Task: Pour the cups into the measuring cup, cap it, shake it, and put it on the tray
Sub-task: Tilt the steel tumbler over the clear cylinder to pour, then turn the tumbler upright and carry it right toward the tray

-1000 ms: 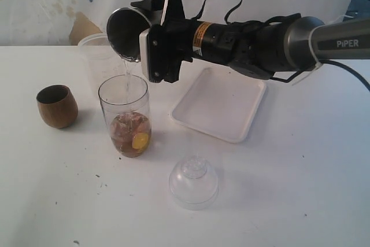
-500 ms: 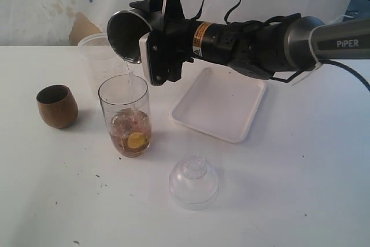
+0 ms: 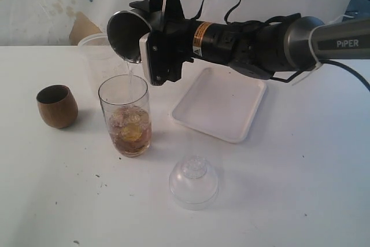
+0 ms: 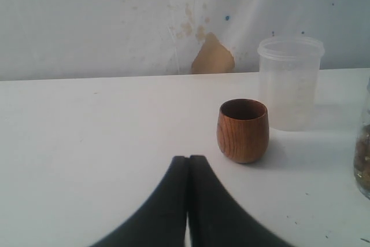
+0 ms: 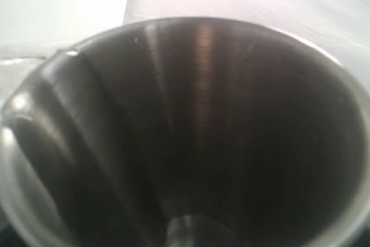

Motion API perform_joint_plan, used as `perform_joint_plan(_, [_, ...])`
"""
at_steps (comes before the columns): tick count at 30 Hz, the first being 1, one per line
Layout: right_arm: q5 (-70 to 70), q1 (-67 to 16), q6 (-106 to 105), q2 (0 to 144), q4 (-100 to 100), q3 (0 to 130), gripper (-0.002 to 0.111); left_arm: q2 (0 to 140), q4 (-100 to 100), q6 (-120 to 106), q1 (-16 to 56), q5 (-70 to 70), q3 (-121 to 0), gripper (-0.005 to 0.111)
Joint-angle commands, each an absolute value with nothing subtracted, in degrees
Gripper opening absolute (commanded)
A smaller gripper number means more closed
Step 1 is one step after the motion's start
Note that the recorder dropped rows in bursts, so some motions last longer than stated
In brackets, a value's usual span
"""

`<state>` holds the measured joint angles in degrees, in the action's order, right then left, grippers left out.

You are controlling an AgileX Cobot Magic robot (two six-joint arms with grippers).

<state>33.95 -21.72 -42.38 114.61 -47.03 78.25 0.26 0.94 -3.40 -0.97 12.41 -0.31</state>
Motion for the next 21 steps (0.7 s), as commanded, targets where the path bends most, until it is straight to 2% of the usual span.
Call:
perform_joint_plan(1, [34.8,-21.8,-29.9,113.8,-46.2,78.8,0.0,0.0,1.0,-3.3,-1.0,11.7,0.0,0.0])
perform_joint_plan(11, [34.8,-21.7,7.4,113.8,-45.5,78.8,0.0,0.0,1.0,-3.3,-1.0,11.7,0.0,0.0])
perform_joint_plan(21, [37.3,-18.1,22.4,115.8,-35.6,79.0,0.0,0.0,1.0,-3.3,-1.0,11.7,0.0,0.0])
